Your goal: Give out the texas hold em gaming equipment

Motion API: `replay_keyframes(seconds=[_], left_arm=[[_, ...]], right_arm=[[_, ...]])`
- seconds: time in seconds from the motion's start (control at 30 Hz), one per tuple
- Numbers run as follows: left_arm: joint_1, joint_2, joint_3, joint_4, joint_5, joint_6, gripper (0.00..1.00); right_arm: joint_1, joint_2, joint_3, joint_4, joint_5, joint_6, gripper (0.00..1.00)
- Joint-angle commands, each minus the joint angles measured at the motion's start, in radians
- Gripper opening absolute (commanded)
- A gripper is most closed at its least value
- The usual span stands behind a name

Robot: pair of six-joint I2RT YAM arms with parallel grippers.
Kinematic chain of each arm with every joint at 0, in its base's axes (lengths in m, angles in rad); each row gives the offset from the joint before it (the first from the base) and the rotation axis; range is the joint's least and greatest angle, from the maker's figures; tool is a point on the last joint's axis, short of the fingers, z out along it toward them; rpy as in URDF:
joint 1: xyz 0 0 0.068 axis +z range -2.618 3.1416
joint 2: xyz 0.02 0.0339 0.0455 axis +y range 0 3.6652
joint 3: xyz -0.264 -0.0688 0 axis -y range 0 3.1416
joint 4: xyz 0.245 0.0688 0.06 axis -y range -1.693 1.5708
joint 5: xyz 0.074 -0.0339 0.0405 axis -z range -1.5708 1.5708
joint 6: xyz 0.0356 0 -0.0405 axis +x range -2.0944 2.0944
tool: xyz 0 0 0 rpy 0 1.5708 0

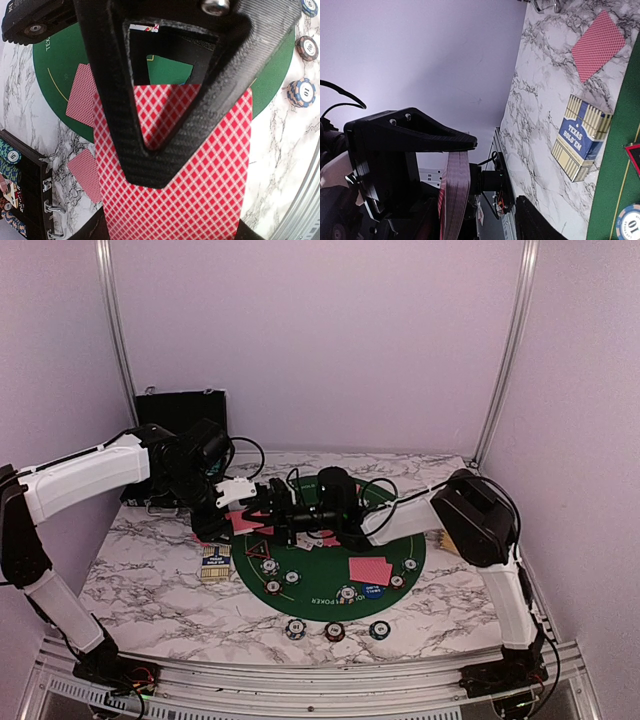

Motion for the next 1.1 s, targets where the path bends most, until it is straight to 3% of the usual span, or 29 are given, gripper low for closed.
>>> replay_keyframes(seconds=[0.0,0.2,0.37,1.07], left_arm=[[0.007,-0.014,0.009,0.008,-0.005,0.004,0.0],[0.007,-0.01,0.01,0.009,-0.007,0.004,0.0],[0.007,-0.008,0.013,0.008,-0.008,0.004,0.0],[0.008,-0.014,0.005,0.008,-0.027,0.009,0.0]], right_arm=[[-0.017,-0.05,-0.024,-0.001,-0.014,-0.009,0.47],[-0.019,-0.076,-0.039,0.024,-0.02,0.007,0.3],[-0.022,-0.091,-0.051,0.043,-0.026,0.023,0.22],[-0.12,-0.23,-0.236,-0.016,-0.043,-0.066,0.07]])
